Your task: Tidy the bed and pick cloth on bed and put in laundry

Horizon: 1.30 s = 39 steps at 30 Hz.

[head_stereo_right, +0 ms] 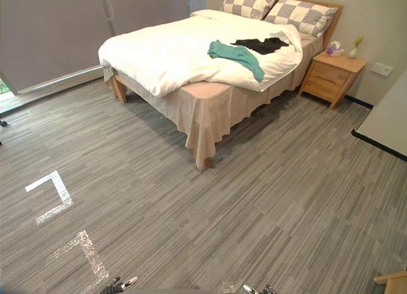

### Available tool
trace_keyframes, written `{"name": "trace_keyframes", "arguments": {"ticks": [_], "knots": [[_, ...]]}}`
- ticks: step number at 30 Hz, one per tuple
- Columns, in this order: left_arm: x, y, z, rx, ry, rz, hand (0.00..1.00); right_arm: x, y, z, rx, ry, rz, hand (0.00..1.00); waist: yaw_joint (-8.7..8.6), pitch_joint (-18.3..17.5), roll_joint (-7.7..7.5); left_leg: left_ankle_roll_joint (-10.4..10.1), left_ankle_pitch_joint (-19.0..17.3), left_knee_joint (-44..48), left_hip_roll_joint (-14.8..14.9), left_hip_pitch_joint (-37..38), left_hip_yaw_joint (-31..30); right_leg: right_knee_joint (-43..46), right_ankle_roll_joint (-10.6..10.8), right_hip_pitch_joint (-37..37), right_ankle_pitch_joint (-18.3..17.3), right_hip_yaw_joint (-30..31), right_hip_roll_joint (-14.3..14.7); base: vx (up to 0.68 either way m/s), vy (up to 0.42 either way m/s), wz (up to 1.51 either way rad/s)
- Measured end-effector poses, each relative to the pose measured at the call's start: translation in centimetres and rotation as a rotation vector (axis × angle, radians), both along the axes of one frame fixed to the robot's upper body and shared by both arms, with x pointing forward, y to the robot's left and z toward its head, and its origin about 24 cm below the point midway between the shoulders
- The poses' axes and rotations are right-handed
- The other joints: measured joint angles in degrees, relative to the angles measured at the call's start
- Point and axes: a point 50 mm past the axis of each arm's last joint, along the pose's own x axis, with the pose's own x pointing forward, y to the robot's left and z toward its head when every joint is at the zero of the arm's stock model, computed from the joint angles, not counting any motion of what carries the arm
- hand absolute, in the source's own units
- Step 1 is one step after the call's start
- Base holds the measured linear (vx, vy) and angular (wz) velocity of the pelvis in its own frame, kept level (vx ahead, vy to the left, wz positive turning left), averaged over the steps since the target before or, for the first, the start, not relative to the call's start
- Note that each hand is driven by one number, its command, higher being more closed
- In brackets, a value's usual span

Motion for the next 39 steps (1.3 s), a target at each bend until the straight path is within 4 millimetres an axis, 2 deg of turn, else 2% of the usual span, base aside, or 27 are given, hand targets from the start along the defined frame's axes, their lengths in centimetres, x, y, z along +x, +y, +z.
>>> {"name": "trace_keyframes", "arguments": {"ticks": [5,8,11,16,24,32,37,39], "knots": [[0.0,0.1,0.0,0.004,-0.001,0.000,0.00,0.5,0.1,0.0,-0.001,-0.017,-0.007,0.00,-0.02,0.70,0.10,-1.07,0.60,-1.94,-0.08,1.55,0.10,-0.57,0.50,0.70,-0.11,-1.10,0.05,0.08,-0.018,0.03],[0.1,0.3,0.1,0.010,-0.008,-0.005,0.00,0.6,0.3,0.0,-0.003,-0.011,-0.016,0.00,0.05,1.16,-0.43,-1.38,0.80,-2.32,-0.06,1.80,0.13,-0.57,0.89,0.91,-0.27,-1.15,0.07,0.01,-0.003,0.00],[0.1,0.3,0.1,0.021,-0.004,-0.008,0.00,0.6,0.3,0.0,-0.006,-0.009,-0.018,0.00,0.03,1.41,-0.54,-1.53,0.90,-3.03,-0.01,2.75,0.23,-0.55,2.30,1.44,-0.54,-1.13,0.09,0.00,0.000,0.00],[0.4,0.4,0.1,0.045,0.011,-0.082,0.00,0.9,0.4,0.0,-0.019,-0.009,0.019,0.00,0.00,1.61,-0.87,-1.33,1.14,-3.71,-0.02,2.80,0.38,-0.57,2.22,1.12,-0.52,-1.12,0.11,0.00,0.000,0.00],[0.5,0.5,0.0,0.040,0.036,-0.085,0.00,0.9,0.5,0.0,-0.031,-0.003,0.020,0.00,-0.01,1.78,-1.12,-1.21,1.22,-3.76,-0.09,2.79,0.74,-1.77,1.22,1.25,0.13,-1.09,0.23,0.00,-0.001,0.00],[0.4,0.6,0.0,0.039,0.055,-0.086,0.00,0.9,0.5,0.0,-0.036,-0.004,0.015,0.00,-0.14,1.88,-1.16,-1.36,1.12,-3.76,0.30,2.91,1.09,-2.06,1.15,1.38,0.18,-0.98,0.62,0.00,-0.003,-0.01],[0.6,0.6,0.0,0.045,0.059,-0.098,0.00,1.2,0.5,0.0,-0.040,-0.016,0.015,0.00,-0.09,2.92,-1.21,-2.06,0.66,-3.75,1.04,4.19,3.61,-2.33,0.66,1.78,0.51,-0.19,1.19,-0.01,-0.018,-0.24],[0.6,0.7,0.0,0.055,0.062,-0.102,0.00,1.3,0.6,0.0,-0.041,-0.019,0.020,0.00,0.18,3.53,-1.13,-2.70,0.20,-3.73,1.77,4.80,6.42,-2.80,0.07,1.66,0.30,-3.50,0.80,-0.05,-0.043,-0.65]]}}
